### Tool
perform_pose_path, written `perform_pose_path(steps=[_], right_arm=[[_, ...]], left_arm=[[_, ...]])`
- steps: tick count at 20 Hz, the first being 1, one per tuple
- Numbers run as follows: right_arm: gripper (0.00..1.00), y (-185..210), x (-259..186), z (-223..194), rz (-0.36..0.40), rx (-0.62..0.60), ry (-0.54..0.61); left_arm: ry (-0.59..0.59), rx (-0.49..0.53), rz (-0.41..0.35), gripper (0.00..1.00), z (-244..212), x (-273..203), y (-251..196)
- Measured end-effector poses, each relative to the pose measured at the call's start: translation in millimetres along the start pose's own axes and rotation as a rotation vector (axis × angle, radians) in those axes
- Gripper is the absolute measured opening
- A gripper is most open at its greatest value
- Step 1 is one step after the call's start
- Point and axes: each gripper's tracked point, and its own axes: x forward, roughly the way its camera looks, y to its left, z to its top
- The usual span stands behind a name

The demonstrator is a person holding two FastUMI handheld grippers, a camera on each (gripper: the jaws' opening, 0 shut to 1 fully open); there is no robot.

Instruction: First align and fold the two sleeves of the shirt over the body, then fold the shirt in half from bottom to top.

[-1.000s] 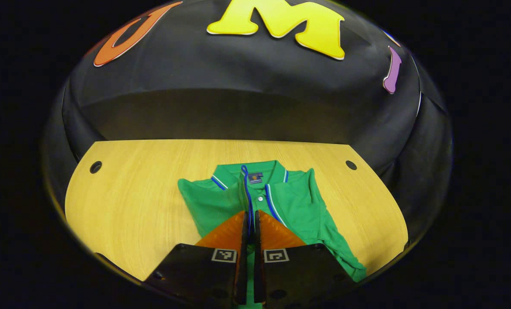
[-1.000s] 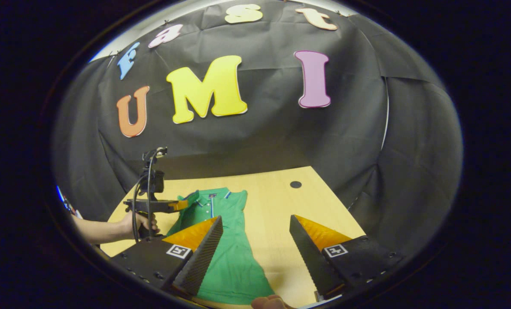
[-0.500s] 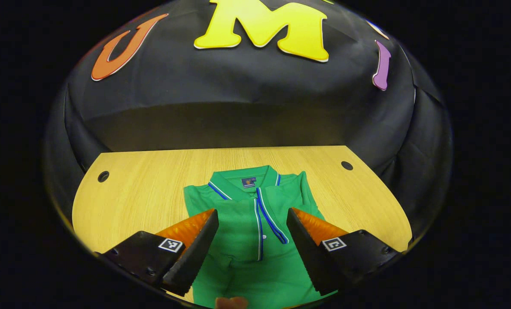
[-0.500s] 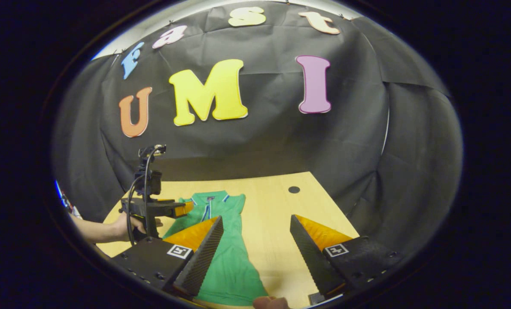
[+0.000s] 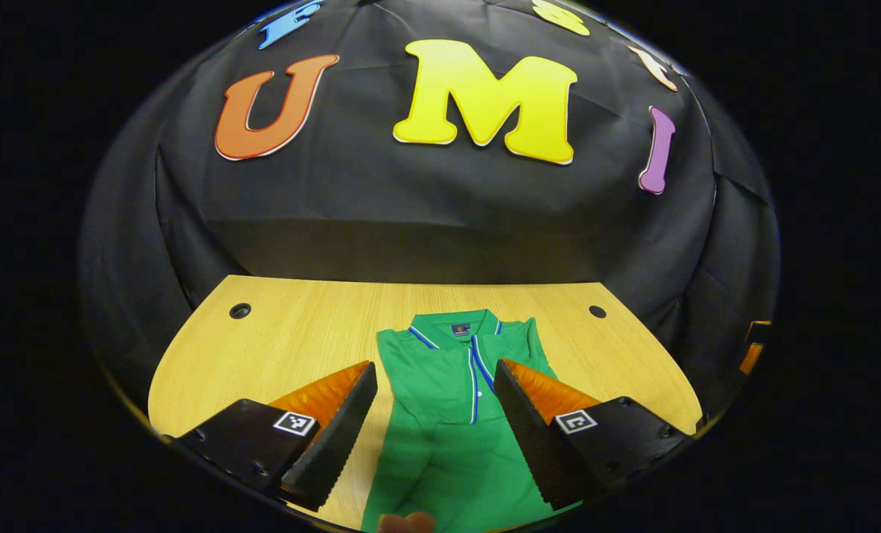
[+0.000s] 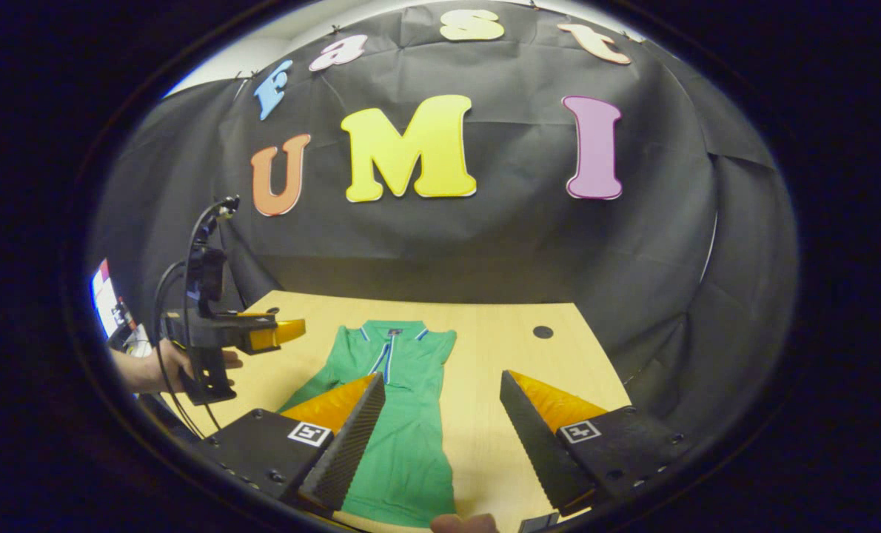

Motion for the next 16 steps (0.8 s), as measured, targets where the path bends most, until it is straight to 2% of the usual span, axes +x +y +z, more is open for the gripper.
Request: perform_pose_path(steps=[8,9,13,16], right_arm=[[0.96,-0.2,-7.4,-38.4,0.142,-0.026,0.077],[0.96,2.4,-10.7,-46.0,0.165,-0.021,0.097],[0.96,4.9,-27.9,-97.7,0.177,-0.087,0.219],[0.96,5.9,-44.2,-145.8,0.190,-0.124,0.333]], left_arm=[[0.028,0.027,0.028,1.00,-33.7,-83.4,24.3],[0.050,0.021,0.038,1.00,-44.6,-93.6,27.4],[0.196,0.003,0.044,1.00,-104.8,-132.8,30.9],[0.332,0.004,0.018,1.00,-158.8,-158.2,30.8]])
